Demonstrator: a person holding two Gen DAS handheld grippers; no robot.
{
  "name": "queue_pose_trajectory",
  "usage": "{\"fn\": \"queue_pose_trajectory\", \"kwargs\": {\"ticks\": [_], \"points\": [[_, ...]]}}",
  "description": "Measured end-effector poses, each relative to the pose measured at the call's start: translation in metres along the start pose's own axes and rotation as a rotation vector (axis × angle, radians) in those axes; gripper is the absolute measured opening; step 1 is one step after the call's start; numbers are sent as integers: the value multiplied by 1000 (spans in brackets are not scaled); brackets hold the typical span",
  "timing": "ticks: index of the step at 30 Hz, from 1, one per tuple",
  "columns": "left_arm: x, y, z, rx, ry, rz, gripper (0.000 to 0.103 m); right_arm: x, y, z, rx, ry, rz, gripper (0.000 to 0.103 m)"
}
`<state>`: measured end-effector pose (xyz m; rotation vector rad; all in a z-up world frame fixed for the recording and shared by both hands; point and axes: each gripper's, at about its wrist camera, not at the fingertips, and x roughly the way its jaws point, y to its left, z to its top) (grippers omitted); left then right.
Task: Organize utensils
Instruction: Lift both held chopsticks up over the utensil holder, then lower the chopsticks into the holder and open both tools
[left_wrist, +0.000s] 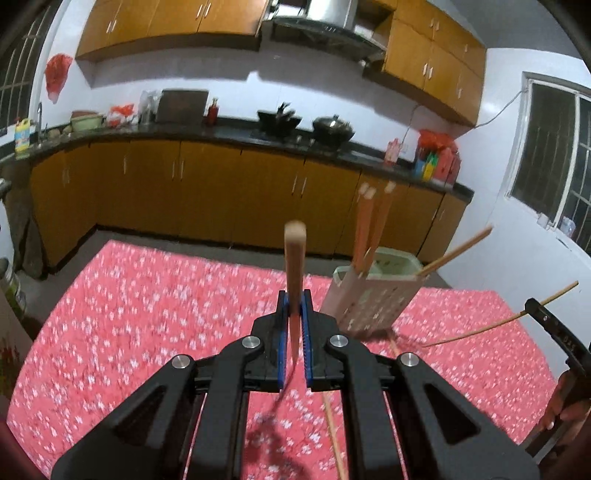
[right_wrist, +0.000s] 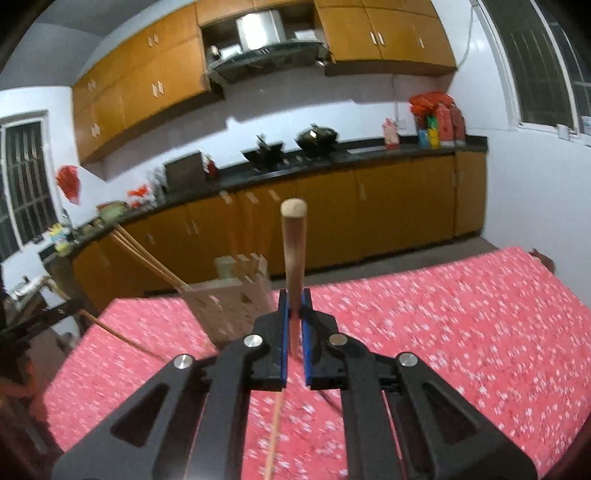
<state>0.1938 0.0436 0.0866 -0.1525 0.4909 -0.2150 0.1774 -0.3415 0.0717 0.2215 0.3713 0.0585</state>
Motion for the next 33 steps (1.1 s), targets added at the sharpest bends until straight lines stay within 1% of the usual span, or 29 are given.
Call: {"fn": "queue_pose_trajectory", "kwargs": {"ticks": [5,8,10,13,15,17,20,24,27,33], "points": [[-19,-23,25,38,-81,-50,7,-21,16,41,13,-75,130,7],[-26,-38,41,48,-125,-87,7,-25,27,57,6,-116,167,7],[-27,-46,50,44,-153,-103,7,-26,35,68,-7,-138,169,7],[-24,-56,66,35,-203,-101,7,-17,46,79,-39,-154,155,7],[-22,-61,75,26,-236,-96,7,-5,53,84,-66,-139,138,7],[-16,-66,84,18,-275,-83,7,13,58,88,-80,-107,124,7],[-6,-76,92,33,-316,-60,7,35,61,90,-90,-61,104,7],[20,-83,93,38,-296,-50,7,60,63,88,-94,3,87,7],[35,-86,90,37,-281,-49,7,70,64,85,-100,27,82,7],[58,-89,79,54,-202,-41,7,83,64,81,-92,60,80,7]]}}
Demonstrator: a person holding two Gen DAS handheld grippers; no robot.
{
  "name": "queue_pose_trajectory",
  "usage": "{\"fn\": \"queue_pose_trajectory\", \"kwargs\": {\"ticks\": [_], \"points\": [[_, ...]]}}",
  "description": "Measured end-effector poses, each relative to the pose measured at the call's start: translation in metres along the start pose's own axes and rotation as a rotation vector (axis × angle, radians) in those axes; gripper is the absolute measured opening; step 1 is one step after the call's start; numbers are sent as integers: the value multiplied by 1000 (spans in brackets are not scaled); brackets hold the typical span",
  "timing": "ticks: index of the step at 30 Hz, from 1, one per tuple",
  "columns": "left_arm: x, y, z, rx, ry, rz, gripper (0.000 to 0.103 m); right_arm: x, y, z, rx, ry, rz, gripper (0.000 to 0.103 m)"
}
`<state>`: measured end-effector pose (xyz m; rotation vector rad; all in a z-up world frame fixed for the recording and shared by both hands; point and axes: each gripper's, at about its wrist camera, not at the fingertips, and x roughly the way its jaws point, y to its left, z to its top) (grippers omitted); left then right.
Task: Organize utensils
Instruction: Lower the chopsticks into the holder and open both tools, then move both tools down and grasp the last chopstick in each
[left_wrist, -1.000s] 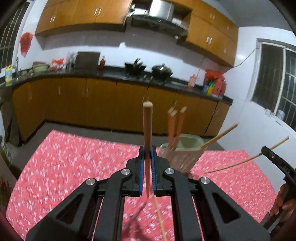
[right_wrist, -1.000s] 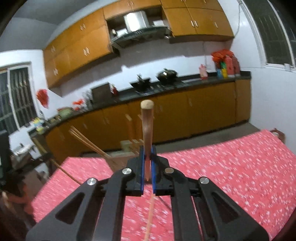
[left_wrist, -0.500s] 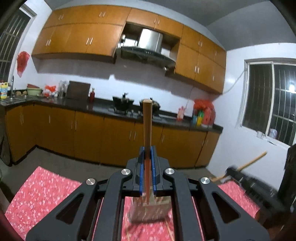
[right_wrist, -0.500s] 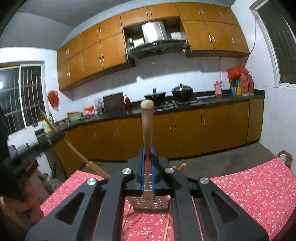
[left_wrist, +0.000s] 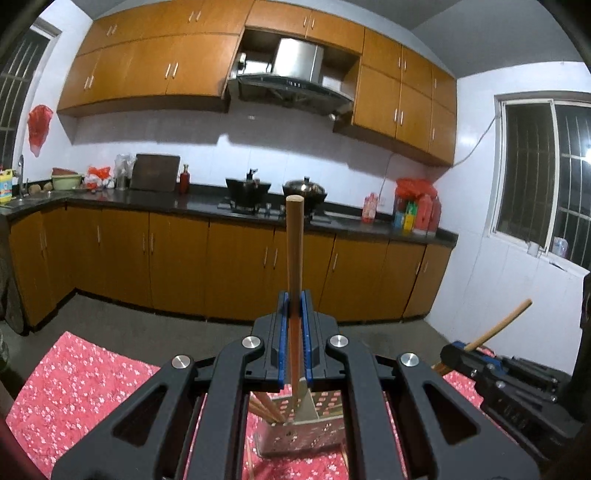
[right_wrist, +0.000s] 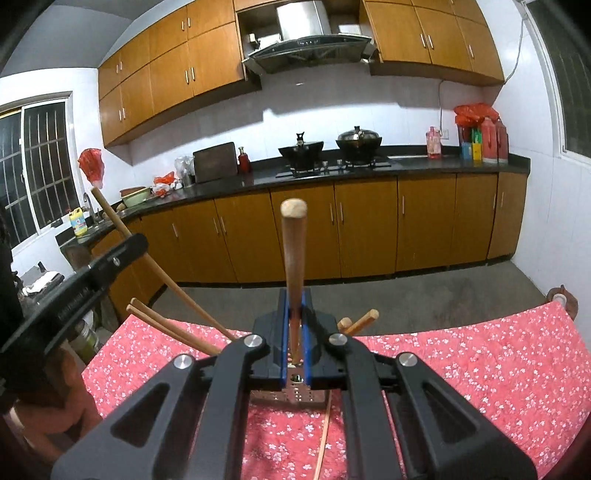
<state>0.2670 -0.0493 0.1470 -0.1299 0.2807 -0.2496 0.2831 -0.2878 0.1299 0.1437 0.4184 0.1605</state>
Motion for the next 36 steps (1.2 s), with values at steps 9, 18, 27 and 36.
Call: {"fn": "queue_pose_trajectory", "kwargs": {"ticks": [9,18,27,36], "points": [[-2,7,-7,-23,33,5,26,-2,-3,-1,30,-16,14,11],[-45,17,-1,-66,-41,-6,35,-50,-14,-8,45,-122,-19,13],[-81,58,-68,-108,59,76,35,-29,-66,-93,163,88,-115,19],[-40,79,-181,-140,442,108,35,27,-44,-204,177,421,-28,20]]}}
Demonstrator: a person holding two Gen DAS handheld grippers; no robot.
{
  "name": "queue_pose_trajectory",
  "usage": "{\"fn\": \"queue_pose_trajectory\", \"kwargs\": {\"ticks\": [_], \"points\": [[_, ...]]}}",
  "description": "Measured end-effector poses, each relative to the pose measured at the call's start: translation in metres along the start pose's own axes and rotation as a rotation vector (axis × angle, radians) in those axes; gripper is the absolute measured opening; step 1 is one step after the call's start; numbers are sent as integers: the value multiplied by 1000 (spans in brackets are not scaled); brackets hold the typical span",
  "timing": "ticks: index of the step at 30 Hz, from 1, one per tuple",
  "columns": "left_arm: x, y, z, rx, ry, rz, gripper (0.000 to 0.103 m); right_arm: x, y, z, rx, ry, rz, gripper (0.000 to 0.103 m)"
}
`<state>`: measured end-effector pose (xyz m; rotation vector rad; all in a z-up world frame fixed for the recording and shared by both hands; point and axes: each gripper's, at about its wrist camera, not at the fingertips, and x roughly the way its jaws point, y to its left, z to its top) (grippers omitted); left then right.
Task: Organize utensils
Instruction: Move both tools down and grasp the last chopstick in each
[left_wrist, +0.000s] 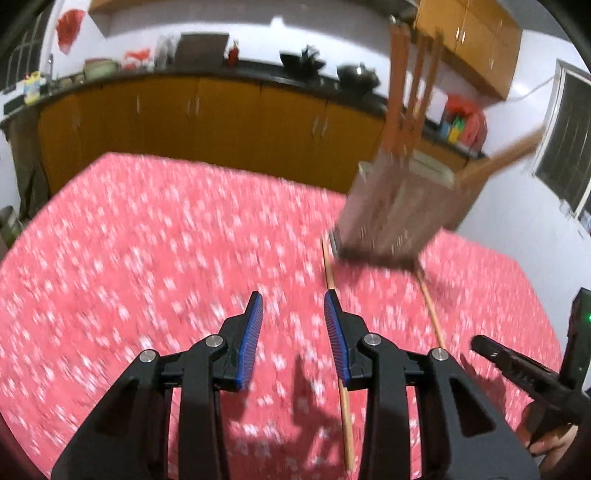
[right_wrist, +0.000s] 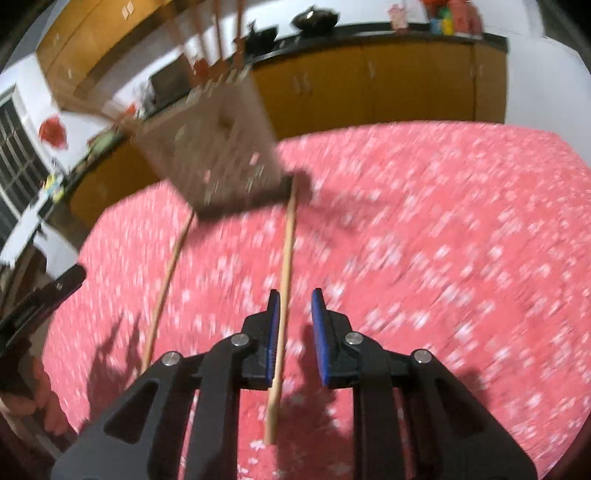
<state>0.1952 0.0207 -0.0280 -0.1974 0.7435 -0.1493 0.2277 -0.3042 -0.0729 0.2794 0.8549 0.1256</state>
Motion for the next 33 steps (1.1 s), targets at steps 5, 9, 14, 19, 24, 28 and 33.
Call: {"fn": "queue_pose_trajectory", "kwargs": {"ticks": [5,9,14,19,24,28,33], "points": [[15,-14,-17,55,51,-23,35,17,18,-16,-54,41,-17,20],[23,-26,-28,89,77,-26,35,20,21,-15,-94,25,-76,9],[35,-37,-39,123,121,-19,35,17,6,-11,-49,9,-115,8],[46,-43,-48,160,159,17,35,13,-14,-7,5,0,-150,8],[52,-47,-51,216,151,93,14,9,-19,-8,9,-3,-154,8],[59,-33,-40,185,151,130,8,14,-15,-8,-6,-2,-153,8],[69,1,-20,133,146,181,8,22,-15,-4,-22,-3,-156,8]]}}
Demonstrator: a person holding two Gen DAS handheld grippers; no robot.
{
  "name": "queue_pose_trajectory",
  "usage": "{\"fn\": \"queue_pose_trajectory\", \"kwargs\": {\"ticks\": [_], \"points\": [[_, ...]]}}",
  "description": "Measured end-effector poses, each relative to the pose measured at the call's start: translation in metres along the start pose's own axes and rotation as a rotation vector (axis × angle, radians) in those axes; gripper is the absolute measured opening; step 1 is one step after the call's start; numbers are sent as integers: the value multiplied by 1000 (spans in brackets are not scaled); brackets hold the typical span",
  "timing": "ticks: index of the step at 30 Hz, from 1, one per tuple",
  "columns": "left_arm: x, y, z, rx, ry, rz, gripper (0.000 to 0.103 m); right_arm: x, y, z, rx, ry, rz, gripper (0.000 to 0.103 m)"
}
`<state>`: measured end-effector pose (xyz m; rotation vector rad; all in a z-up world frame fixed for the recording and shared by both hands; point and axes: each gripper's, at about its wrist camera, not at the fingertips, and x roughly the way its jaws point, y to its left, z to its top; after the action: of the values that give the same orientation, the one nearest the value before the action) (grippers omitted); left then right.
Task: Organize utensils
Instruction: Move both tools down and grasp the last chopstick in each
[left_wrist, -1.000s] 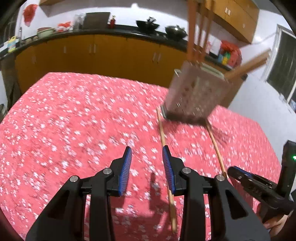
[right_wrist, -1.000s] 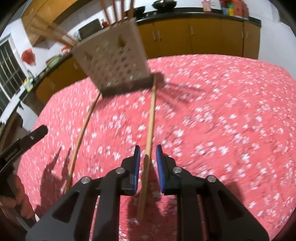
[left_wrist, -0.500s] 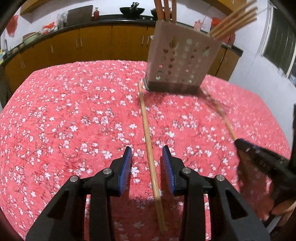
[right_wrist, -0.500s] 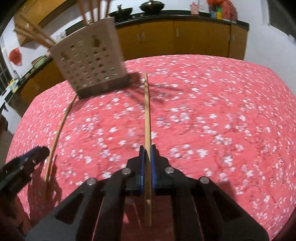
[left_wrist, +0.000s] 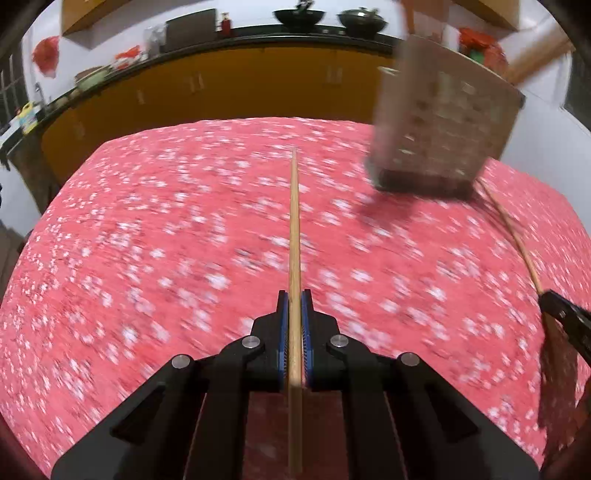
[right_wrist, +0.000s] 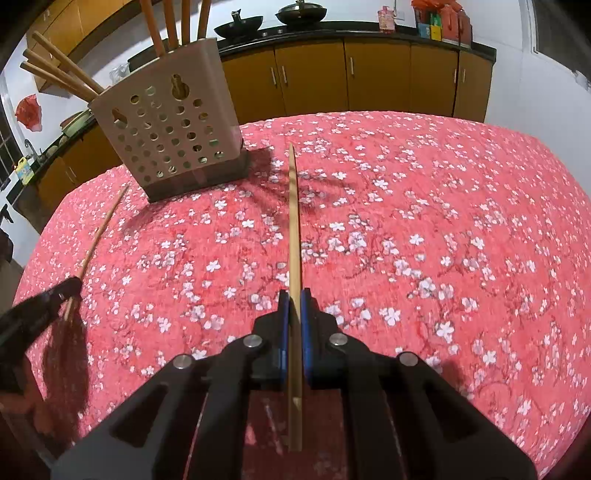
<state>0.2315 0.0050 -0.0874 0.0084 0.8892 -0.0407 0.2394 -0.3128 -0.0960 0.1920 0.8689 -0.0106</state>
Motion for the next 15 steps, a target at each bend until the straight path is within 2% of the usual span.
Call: {"fn": "queue_pose_trajectory", "kwargs": {"ticks": [5,15], "points": [[10,18,12,3,-7,11,8,9,0,7,-21,-6,-19,8],[13,23,16,-10,-14,-11,10,19,-3,14,-44,-23,-37,8]]}}
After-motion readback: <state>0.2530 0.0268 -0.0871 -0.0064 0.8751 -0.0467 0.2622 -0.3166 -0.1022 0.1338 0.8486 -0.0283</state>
